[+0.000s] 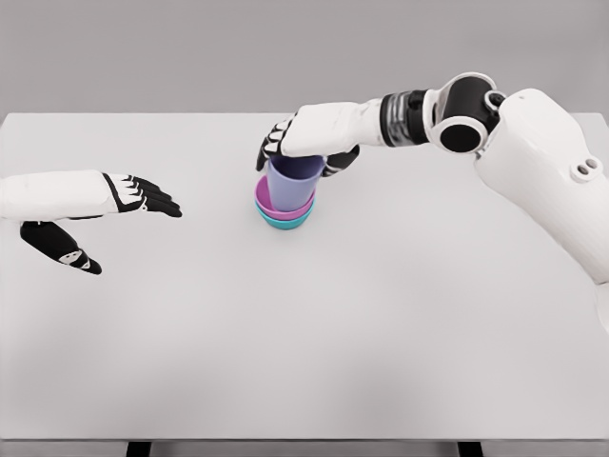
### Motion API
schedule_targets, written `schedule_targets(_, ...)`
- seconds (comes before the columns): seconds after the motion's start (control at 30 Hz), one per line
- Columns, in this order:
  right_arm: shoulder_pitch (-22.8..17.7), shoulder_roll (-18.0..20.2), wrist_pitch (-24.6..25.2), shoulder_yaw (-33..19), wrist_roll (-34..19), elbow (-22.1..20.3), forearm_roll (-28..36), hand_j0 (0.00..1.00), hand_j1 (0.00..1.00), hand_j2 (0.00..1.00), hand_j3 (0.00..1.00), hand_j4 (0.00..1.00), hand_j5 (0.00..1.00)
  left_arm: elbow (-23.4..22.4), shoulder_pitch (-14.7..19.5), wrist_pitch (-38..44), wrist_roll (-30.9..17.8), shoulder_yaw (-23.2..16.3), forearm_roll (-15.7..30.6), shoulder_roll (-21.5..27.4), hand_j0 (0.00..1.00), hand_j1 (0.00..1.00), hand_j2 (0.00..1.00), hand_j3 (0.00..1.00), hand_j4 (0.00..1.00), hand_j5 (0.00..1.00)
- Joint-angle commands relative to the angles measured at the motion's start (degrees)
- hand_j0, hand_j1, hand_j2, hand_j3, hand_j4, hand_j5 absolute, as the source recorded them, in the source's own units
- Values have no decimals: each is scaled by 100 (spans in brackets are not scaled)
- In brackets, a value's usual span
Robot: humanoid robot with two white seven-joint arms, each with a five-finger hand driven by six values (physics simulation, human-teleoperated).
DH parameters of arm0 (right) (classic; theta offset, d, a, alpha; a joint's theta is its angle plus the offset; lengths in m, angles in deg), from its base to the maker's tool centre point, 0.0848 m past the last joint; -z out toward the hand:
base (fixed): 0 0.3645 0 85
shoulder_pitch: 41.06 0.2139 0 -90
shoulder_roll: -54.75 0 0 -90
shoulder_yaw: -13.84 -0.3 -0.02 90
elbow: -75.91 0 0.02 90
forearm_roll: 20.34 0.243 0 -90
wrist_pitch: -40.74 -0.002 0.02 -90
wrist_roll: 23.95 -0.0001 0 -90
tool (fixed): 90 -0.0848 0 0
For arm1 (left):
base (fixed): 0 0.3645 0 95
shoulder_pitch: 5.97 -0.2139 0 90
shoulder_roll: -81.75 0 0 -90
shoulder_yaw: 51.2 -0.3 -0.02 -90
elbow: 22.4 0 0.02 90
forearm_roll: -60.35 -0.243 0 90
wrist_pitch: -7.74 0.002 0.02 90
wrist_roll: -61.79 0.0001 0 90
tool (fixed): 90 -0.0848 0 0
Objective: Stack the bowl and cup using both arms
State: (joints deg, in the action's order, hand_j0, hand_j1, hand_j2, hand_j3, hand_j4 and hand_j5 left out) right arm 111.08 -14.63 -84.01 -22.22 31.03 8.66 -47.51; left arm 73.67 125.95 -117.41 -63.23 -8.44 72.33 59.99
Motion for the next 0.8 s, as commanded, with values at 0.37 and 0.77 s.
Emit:
schedule_targets(0.37, 0, 108, 39, -1078, 2, -323, 54, 100, 100, 100, 100, 100, 100, -9, 0, 15, 2, 5, 41, 6, 100, 100, 100, 100, 100, 100)
schedule_targets(0.77, -1389, 2587, -25, -2178, 2, 72, 80, 100, 100, 100, 100, 100, 100, -9, 0, 15, 2, 5, 41, 6, 100, 100, 100, 100, 100, 100)
